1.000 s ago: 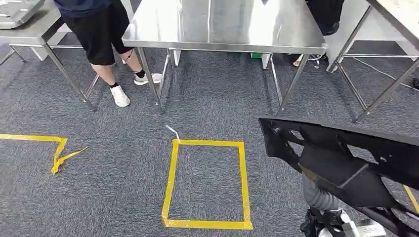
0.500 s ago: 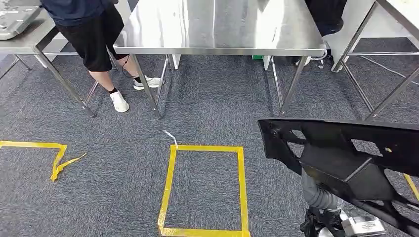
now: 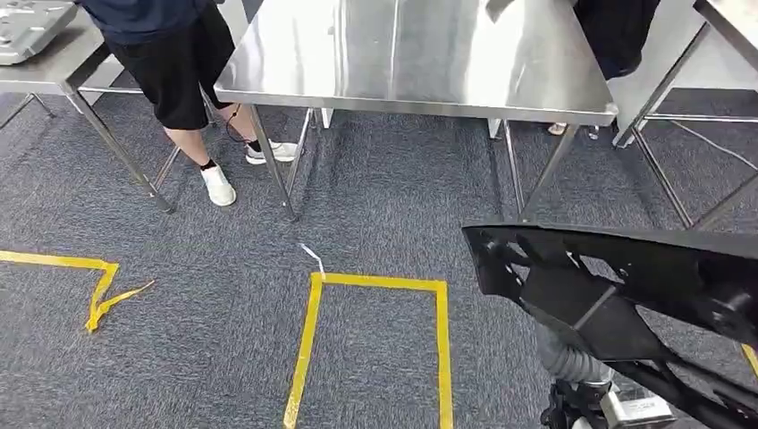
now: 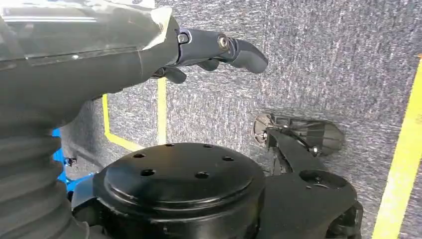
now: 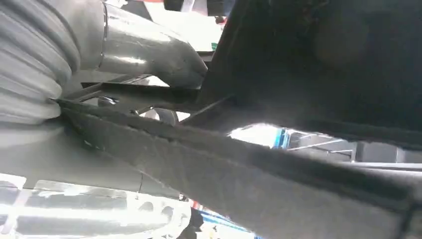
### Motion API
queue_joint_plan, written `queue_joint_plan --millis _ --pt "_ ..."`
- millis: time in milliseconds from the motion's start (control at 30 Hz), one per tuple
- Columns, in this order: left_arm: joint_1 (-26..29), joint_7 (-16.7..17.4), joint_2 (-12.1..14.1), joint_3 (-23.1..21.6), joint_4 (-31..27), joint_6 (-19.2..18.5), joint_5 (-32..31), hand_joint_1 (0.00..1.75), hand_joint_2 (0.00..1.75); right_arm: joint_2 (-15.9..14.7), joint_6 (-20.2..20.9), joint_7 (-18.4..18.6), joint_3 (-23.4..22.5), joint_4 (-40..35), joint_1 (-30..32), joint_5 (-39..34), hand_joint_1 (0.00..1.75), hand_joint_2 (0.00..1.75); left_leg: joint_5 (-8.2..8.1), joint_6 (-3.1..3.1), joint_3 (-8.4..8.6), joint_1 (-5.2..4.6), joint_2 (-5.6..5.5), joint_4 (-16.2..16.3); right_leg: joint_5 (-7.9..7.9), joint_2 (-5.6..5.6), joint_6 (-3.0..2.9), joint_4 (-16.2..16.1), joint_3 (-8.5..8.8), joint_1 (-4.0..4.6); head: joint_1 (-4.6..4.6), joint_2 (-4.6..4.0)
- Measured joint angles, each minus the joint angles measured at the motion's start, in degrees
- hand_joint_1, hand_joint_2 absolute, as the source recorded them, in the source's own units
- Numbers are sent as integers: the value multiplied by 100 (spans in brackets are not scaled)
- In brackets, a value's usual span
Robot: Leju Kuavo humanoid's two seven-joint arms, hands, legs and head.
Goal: Take the parts from the cabinet and place them on the table.
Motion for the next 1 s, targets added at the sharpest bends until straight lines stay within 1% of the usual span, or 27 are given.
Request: queue_joint_plan --millis 33,67,100,133,167,200,233,267,300,333,367,400,433,467,500,533,567,633,667,700,733,767,800,833,900,933,1000 --pt "8 0 0 0 0 -7 0 0 175 -4 2 6 0 0 -2 17 175 175 -78 -31 110 15 -21 1 187 -1 107 -353 46 -25 9 0" --pt "15 2 0 0 0 -18 0 0 175 -9 9 15 0 0 -1 26 175 175 -165 -60 217 35 -25 2 462 -1 209 -783 135 -60 4 0" --pt "35 7 2 0 2 -24 0 0 175 -11 26 20 4 11 0 37 175 175 -264 -104 251 38 -25 2 870 -15 331 -1227 200 -105 11 0" --pt "51 11 33 4 15 -24 2 0 175 -11 37 26 9 46 -11 57 175 175 -343 -160 342 19 -12 13 1030 -50 337 -1142 148 -69 13 0" --pt "46 11 33 9 17 -24 2 0 175 -11 50 39 26 61 -40 79 175 175 -381 -196 284 14 -19 9 892 -49 136 -1295 217 -4 11 0" --pt "36 11 28 15 17 -26 2 0 175 -11 52 79 50 61 -33 105 175 175 -398 -203 282 30 -10 1 934 -6 24 -1278 220 -21 -46 0" --pt "34 11 26 24 17 -24 2 0 175 -15 55 85 65 63 -63 111 175 175 -405 -211 344 48 1 -2 881 -5 -32 -1280 213 -8 -42 0" --pt "24 11 28 37 17 -24 2 0 175 -15 55 87 79 61 -98 116 175 175 -397 -216 333 64 8 51 863 27 -62 -1272 296 -34 -57 0" --pt "20 9 31 57 17 -24 2 0 175 -13 61 87 105 61 -109 122 175 175 -259 -262 164 74 27 352 814 24 -127 -1318 380 -46 -54 0" --pt "25 2 28 70 17 -24 2 0 175 -11 68 87 118 63 -136 131 175 175 -69 -312 -124 83 29 857 762 21 -202 -1346 474 -45 -79 0" --pt "18 -29 28 85 17 -35 2 0 175 -4 74 87 129 63 -152 133 175 175 -57 -346 -439 88 26 1293 704 18 -241 -1373 555 -44 -70 0" --pt "-15 -46 37 103 13 -52 4 0 175 -4 87 96 153 68 -161 149 175 175 -197 -372 -716 86 27 1622 640 14 -241 -1398 660 -45 -74 0" --pt "-48 -59 37 114 9 -57 4 0 175 -4 87 103 171 74 -173 149 175 175 -460 -391 -901 81 24 1788 564 15 -244 -1414 779 -45 -74 0" --pt "-75 -61 37 129 9 -57 4 0 175 -4 87 103 190 79 -185 149 175 175 -679 -399 -1002 82 25 1799 481 19 -250 -1420 902 -45 -72 0" --pt "-83 -61 37 149 9 -57 4 0 175 -4 87 105 214 83 -195 149 175 175 -758 -387 -1038 81 26 1706 397 30 -255 -1421 1018 -46 -74 0" --pt "-83 -61 42 164 9 -52 4 0 175 -4 87 105 227 92 -200 149 175 175 -694 -349 -1028 73 26 1476 310 42 -254 -1423 1145 -46 -70 0" --pt "-82 -59 48 173 9 -46 4 0 175 -4 90 105 240 98 -204 149 175 175 -451 -295 -995 55 27 1153 231 45 -246 -1428 1245 -46 -72 0" --pt "-66 -55 57 190 11 -37 4 0 175 -4 90 107 260 109 -215 149 175 175 581 -144 -980 -20 67 377 94 43 -212 -1447 1346 -46 -77 0" --pt "-72 -55 72 199 13 -39 7 0 175 -2 92 114 267 122 -219 149 175 175 567 -106 -990 -58 40 381 32 69 -160 -1467 1413 -9 -85 0" --pt "-84 -52 66 201 11 -37 7 0 175 -2 94 122 278 125 -237 151 175 175 523 -103 -914 -63 49 350 -4 60 -115 -1548 1430 -12 -83 0" --pt "-80 -46 57 201 9 -37 7 0 175 -2 94 131 291 127 -247 151 175 175 500 -75 -894 -63 39 244 40 57 -65 -1493 1568 8 -94 0" --pt "-72 -37 50 201 7 -35 7 0 175 0 94 127 295 125 -253 155 175 175 464 -27 -826 -61 48 206 123 56 23 -1546 1592 9 -87 0" --pt "-56 -35 35 201 7 -33 7 0 175 -4 94 129 302 125 -281 162 175 175 485 -13 -615 -4 20 109 126 50 41 -1429 1525 29 -92 0" --pt "-48 -31 35 203 7 -31 4 0 175 -7 94 133 304 125 -304 159 175 175 456 -31 -504 -6 21 53 202 36 59 -1081 1401 31 -59 -2" --pt "-32 -26 24 203 7 -31 6 0 175 -9 94 133 304 127 -324 151 175 175 364 24 -374 3 14 1 155 37 27 -245 777 33 -59 0" --pt "-18 -26 17 203 7 -31 5 0 175 -9 94 137 304 127 -320 149 175 175 292 31 -298 5 4 -14 -49 37 -22 49 458 34 -57 0" --pt "15 -26 15 203 7 -31 7 0 175 -18 94 140 302 133 -319 151 175 175 124 28 -96 8 -34 -18 -478 37 -101 132 68 32 -61 0"
